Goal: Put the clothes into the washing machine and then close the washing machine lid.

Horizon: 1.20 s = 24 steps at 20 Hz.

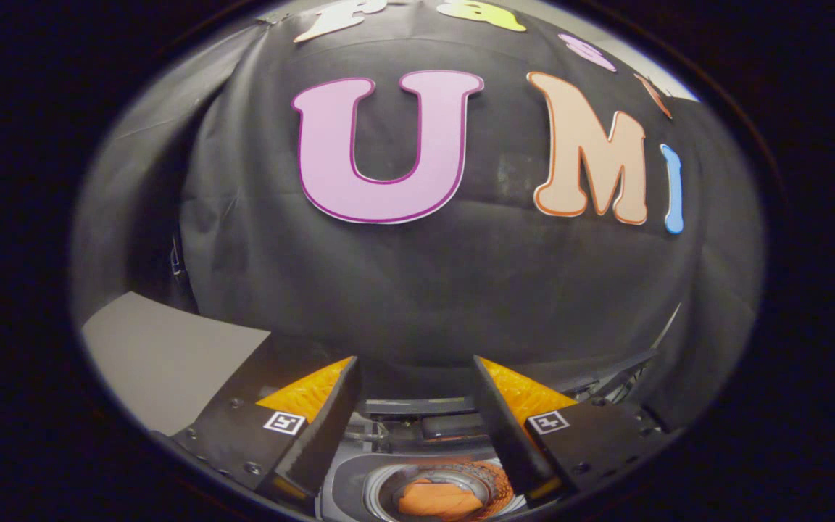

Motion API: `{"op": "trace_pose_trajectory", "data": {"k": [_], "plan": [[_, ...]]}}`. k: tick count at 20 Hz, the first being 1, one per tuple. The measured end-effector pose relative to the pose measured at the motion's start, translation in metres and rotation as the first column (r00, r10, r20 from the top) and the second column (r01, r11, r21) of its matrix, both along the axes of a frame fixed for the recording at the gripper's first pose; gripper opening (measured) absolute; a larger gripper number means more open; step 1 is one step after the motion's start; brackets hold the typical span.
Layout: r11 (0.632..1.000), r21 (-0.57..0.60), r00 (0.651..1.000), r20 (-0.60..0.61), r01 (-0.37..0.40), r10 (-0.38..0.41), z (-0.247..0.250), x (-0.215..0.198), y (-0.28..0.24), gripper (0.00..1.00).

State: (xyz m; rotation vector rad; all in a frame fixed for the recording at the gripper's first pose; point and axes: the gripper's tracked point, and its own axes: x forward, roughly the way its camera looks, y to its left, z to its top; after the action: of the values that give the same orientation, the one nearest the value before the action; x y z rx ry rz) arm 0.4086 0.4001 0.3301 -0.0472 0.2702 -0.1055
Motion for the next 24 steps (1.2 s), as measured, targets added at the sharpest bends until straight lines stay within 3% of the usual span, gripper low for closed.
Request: {"op": "trace_pose_trajectory", "data": {"k": [4, 12, 24], "plan": [[1.000, 0.011, 1.000, -0.025, -0.009, 0.010, -0.013, -0.034, 0.003, 0.96], [0.990, 0.140, 0.999, -0.022, -0.030, 0.033, -0.034, -0.090, -0.007, 0.95], [0.991, 0.110, 0.980, 0.195, -0.070, 0.048, -0.039, -0.192, -0.070, 0.95]]}}
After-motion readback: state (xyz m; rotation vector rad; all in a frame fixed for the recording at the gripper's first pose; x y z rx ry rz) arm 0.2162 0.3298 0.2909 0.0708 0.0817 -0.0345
